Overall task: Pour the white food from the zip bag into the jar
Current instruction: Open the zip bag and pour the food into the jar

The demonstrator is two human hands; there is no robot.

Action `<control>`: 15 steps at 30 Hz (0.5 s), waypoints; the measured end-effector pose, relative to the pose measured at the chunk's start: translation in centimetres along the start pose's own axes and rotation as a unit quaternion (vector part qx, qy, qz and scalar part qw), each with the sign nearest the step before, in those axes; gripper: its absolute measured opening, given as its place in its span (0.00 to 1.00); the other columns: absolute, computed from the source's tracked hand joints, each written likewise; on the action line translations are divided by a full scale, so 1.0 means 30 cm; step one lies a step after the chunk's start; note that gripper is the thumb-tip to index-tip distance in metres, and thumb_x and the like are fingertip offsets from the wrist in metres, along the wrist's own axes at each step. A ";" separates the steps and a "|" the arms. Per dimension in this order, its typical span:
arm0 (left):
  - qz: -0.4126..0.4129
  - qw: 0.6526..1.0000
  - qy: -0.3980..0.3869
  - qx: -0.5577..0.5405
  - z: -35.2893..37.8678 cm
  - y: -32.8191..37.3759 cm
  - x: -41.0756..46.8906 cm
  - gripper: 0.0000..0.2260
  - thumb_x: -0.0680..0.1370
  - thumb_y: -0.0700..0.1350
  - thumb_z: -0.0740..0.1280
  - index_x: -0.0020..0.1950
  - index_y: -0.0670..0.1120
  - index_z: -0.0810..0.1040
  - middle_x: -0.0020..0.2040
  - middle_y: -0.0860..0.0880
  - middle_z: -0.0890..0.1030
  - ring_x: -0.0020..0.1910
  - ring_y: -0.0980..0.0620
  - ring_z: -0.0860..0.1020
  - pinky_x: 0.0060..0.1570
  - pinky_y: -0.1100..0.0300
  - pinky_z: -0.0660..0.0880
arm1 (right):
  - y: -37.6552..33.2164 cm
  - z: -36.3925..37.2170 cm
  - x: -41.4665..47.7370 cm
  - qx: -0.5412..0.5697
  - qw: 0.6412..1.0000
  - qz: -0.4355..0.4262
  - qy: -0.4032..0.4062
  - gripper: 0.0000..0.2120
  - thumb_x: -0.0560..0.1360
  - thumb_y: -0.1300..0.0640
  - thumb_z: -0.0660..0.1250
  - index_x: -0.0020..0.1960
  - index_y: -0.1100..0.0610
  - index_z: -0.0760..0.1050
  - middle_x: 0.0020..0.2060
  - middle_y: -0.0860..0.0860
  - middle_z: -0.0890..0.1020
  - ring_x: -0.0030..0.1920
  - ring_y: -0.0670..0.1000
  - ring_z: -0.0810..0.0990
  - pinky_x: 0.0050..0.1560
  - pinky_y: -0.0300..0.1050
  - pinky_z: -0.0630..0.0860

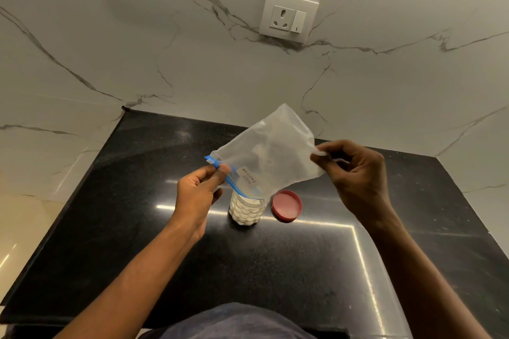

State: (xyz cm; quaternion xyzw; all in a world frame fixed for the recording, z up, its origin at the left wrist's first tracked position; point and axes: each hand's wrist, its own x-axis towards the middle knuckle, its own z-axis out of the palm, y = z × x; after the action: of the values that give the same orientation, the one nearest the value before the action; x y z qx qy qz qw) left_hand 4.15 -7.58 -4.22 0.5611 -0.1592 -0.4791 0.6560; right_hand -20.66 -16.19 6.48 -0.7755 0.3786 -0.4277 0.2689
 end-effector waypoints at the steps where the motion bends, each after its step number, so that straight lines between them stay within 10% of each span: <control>1: 0.001 1.000 0.001 -0.001 0.001 -0.001 0.000 0.09 0.78 0.47 0.76 0.57 0.49 0.88 0.50 0.54 0.90 0.57 0.51 0.84 0.54 0.54 0.79 | 0.002 0.000 0.003 0.011 1.000 0.005 0.015 0.09 0.76 0.63 0.76 0.50 0.49 0.84 0.43 0.42 0.87 0.45 0.46 0.87 0.46 0.41 0.85; 15: 0.011 1.000 0.003 0.000 0.001 -0.023 0.007 0.06 0.78 0.47 0.76 0.53 0.48 0.89 0.48 0.53 0.90 0.50 0.55 0.81 0.48 0.60 0.74 | 0.024 -0.003 -0.006 0.038 0.998 0.021 0.053 0.09 0.76 0.61 0.77 0.51 0.48 0.84 0.44 0.45 0.87 0.45 0.47 0.87 0.48 0.46 0.85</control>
State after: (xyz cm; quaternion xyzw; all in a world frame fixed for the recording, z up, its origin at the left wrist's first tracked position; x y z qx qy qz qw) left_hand 3.94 -7.71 -4.89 0.5610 -0.1634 -0.4698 0.6617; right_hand -21.04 -16.47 5.91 -0.7331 0.3917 -0.4765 0.2865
